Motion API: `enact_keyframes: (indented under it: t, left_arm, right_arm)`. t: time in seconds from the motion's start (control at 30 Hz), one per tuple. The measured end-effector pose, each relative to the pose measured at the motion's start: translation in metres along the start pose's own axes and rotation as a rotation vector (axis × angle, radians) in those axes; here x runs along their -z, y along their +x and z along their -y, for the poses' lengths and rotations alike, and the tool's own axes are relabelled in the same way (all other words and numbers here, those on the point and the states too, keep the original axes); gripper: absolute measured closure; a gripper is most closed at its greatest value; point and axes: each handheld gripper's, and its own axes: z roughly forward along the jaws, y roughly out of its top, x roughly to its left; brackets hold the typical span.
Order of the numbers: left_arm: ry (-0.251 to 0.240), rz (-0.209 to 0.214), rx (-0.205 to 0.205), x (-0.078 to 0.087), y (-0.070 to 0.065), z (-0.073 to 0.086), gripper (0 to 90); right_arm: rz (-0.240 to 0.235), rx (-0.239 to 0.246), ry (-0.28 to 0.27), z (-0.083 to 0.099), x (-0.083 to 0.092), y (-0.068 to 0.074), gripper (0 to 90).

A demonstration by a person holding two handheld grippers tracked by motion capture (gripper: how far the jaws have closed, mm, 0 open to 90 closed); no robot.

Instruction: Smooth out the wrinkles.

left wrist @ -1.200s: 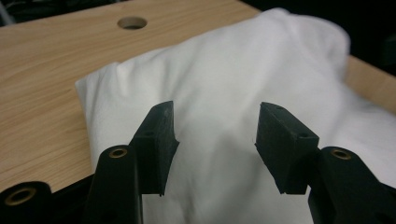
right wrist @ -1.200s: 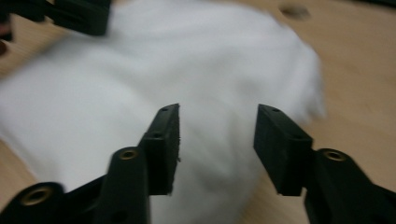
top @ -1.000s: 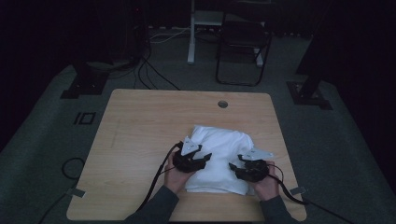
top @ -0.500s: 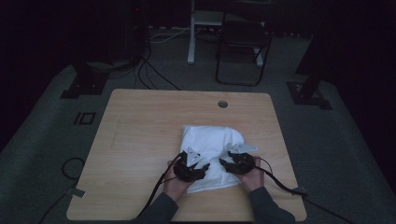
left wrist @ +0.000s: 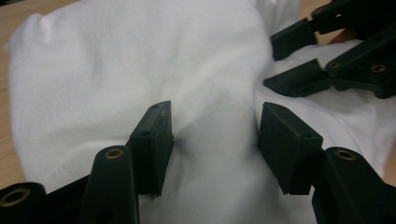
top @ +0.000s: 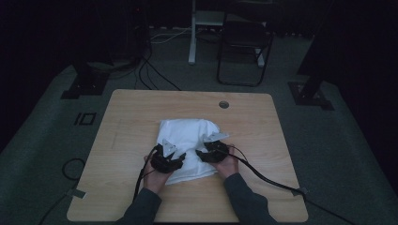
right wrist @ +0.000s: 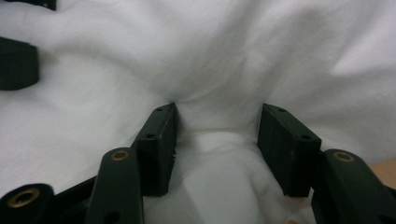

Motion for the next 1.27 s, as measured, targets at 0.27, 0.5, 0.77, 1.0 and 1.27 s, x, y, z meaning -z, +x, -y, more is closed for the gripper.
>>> enact_keyframes:
  t: [0.27,0.5,0.77,1.0,1.27]
  left_arm:
    - [0.007,-0.029,0.013,-0.013,0.024,-0.008,45.4]
    - [-0.014,-0.008,-0.006,-0.014,0.028,-0.01,42.1]
    - [-0.124,-0.002,0.025,0.032,0.029,0.002,42.4]
    - [-0.128,-0.039,0.122,0.055,0.053,0.03,42.2]
    - [-0.108,-0.066,0.182,0.056,0.072,0.044,42.2]
  right_arm:
    - [-0.01,-0.007,-0.008,-0.016,-0.013,-0.003,45.5]
    - [-0.017,0.002,-0.021,0.001,0.017,-0.01,43.9]
    - [0.015,-0.06,-0.057,0.037,0.069,-0.038,41.9]
    - [0.063,-0.149,-0.087,0.07,0.095,-0.057,41.3]
    - [0.079,-0.21,-0.114,0.083,0.103,-0.067,40.5]
